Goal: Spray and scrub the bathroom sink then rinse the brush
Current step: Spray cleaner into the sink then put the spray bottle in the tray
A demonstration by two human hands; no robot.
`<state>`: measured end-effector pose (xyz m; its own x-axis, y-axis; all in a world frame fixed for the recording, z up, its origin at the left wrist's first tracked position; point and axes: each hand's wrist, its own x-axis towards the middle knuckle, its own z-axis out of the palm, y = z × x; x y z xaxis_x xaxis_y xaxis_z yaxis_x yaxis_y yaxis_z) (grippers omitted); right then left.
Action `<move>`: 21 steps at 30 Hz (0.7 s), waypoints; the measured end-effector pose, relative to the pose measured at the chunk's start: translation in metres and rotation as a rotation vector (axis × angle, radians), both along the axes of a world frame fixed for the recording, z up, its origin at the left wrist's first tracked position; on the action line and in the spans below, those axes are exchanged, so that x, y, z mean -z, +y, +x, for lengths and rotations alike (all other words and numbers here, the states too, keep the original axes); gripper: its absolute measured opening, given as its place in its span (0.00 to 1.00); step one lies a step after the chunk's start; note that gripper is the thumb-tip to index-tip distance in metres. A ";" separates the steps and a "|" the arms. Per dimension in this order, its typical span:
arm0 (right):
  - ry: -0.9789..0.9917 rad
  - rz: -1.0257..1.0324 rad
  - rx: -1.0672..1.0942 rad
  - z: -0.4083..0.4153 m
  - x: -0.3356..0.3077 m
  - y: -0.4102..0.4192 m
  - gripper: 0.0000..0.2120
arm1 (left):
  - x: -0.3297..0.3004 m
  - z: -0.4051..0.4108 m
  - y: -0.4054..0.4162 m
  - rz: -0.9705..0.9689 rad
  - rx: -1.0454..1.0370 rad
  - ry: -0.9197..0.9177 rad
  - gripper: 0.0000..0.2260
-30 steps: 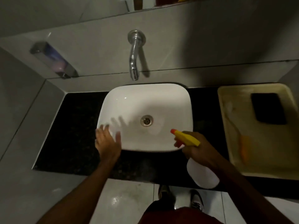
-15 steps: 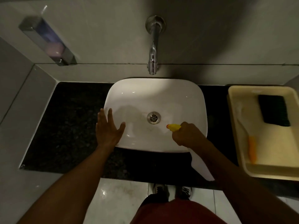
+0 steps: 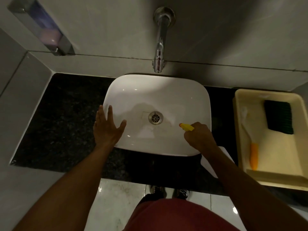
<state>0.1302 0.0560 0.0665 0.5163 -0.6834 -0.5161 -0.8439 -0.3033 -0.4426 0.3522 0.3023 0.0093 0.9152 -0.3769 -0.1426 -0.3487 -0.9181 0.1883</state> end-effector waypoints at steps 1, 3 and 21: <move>0.003 0.019 -0.017 0.000 0.001 -0.001 0.08 | 0.000 0.000 0.000 0.000 -0.001 -0.002 0.40; -0.009 0.044 -0.014 -0.001 0.000 -0.002 0.08 | -0.001 -0.001 0.000 -0.003 -0.006 -0.002 0.39; -0.013 0.053 -0.117 0.029 -0.008 0.057 0.08 | -0.001 -0.001 0.000 -0.009 -0.031 0.011 0.39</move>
<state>0.1591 0.1127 0.0741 0.5978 -0.5901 -0.5426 -0.7981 -0.3752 -0.4714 0.3512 0.3024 0.0106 0.9249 -0.3497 -0.1491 -0.3180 -0.9266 0.2006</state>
